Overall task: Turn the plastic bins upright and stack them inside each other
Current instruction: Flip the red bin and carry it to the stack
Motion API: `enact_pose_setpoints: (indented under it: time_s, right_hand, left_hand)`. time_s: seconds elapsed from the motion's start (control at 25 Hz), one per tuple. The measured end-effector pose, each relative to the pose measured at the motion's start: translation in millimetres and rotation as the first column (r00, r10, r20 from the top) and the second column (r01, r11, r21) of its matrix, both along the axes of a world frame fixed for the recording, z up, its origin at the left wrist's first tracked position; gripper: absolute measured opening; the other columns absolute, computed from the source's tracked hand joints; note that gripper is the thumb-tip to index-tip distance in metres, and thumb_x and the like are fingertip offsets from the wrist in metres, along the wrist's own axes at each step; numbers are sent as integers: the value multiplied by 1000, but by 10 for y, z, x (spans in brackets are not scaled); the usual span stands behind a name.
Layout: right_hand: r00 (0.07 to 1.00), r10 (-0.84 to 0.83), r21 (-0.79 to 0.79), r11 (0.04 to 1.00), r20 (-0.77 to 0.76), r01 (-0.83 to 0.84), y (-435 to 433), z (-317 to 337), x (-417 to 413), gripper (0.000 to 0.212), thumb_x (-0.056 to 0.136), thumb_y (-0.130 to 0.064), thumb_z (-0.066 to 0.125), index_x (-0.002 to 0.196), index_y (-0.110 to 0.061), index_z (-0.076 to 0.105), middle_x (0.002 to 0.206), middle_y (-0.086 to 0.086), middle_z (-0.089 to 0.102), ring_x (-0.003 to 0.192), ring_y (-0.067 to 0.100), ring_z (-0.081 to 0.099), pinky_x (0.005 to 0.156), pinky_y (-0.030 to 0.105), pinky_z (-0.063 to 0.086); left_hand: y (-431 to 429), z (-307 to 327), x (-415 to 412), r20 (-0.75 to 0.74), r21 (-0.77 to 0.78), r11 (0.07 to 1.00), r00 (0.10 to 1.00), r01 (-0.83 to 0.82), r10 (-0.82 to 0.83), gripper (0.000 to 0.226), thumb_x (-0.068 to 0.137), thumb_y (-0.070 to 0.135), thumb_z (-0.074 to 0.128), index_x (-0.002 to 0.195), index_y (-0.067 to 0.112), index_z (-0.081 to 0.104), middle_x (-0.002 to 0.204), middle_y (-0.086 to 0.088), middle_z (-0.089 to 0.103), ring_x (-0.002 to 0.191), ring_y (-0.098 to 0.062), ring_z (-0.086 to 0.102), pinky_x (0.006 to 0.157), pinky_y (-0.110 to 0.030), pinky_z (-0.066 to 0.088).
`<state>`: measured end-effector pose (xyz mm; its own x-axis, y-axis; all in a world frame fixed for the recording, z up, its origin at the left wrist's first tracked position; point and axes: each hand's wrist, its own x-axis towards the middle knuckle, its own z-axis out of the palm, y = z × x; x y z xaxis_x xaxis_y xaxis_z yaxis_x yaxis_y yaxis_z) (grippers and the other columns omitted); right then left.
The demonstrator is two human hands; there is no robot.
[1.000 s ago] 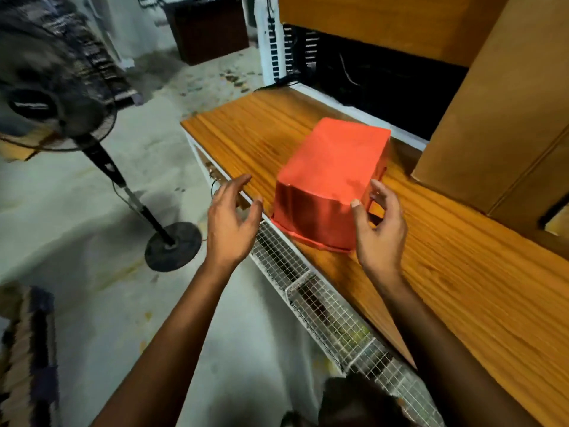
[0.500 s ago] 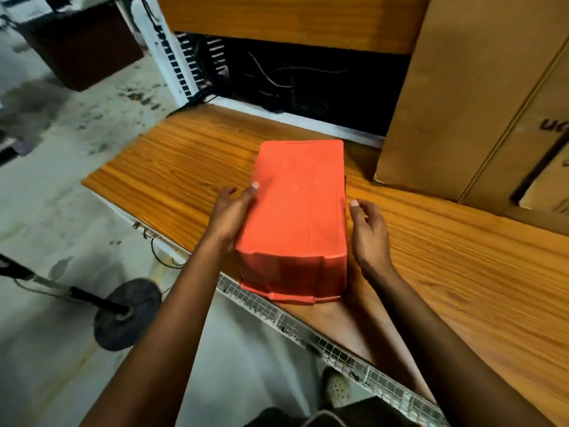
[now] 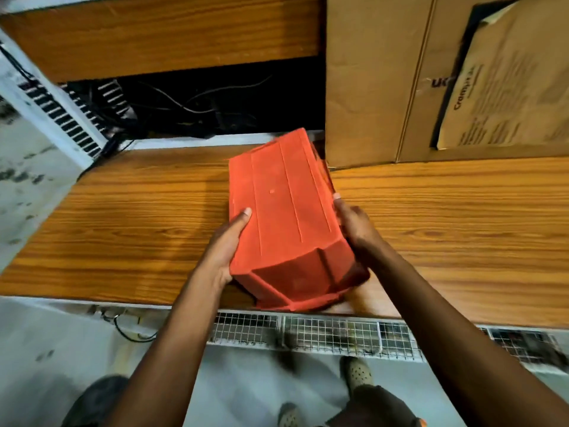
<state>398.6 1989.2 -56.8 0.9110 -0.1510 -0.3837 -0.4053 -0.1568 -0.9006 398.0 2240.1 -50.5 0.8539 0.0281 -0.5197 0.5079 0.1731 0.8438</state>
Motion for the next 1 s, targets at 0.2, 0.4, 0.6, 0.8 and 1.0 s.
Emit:
enact_pose_setpoints:
  time_s: [0.2, 0.4, 0.6, 0.8, 1.0]
  right_hand:
    - [982, -82, 3, 997, 167, 83, -23, 742, -243, 18, 92, -22, 62, 77, -13, 64, 67, 1, 63, 50, 9, 57, 51, 19, 43]
    - [967, -31, -207, 975, 255, 86, 274, 994, -315, 32, 74, -26, 66, 103, -13, 71, 92, 8, 76, 82, 25, 73, 80, 43, 60]
    - [944, -18, -185, 979, 329, 83, 662, 1086, -454, 35, 88, -38, 53, 97, -8, 69, 76, 7, 67, 61, 21, 62, 57, 29, 46]
    - [932, 267, -281, 940, 246, -195, 859, 1034, -543, 22, 102, -25, 47, 96, -16, 67, 82, 12, 71, 62, 22, 63, 57, 30, 48]
    - [958, 233, -757, 592, -166, -275, 824, 552, -584, 76, 93, -29, 59, 154, -10, 19, 147, 35, 33, 129, 49, 46, 106, 46, 40]
  left_hand:
    - [132, -172, -59, 9, -149, 979, 991, 136, -136, 55, 88, 52, 59, 127, 13, 62, 119, -20, 67, 98, -27, 71, 81, -45, 60]
    - [-99, 117, -66, 302, 198, 979, 946, 55, -114, 53, 87, 45, 57, 131, 16, 57, 133, -11, 61, 121, -27, 58, 108, -49, 43]
    - [-244, 825, -110, 663, 398, 914, 714, -81, -225, 42, 84, 46, 57, 111, 16, 68, 113, -5, 70, 106, -20, 64, 93, -32, 48]
    - [100, 849, -1, 414, 593, 804, 842, 38, -346, 78, 68, 85, 53, 115, 24, 66, 110, 0, 71, 98, -18, 66, 88, -37, 53]
    - [619, 551, 83, 263, 399, 911, 939, 101, -220, 29, 82, 2, 52, 104, 11, 68, 87, -9, 70, 66, -17, 65, 59, -22, 49]
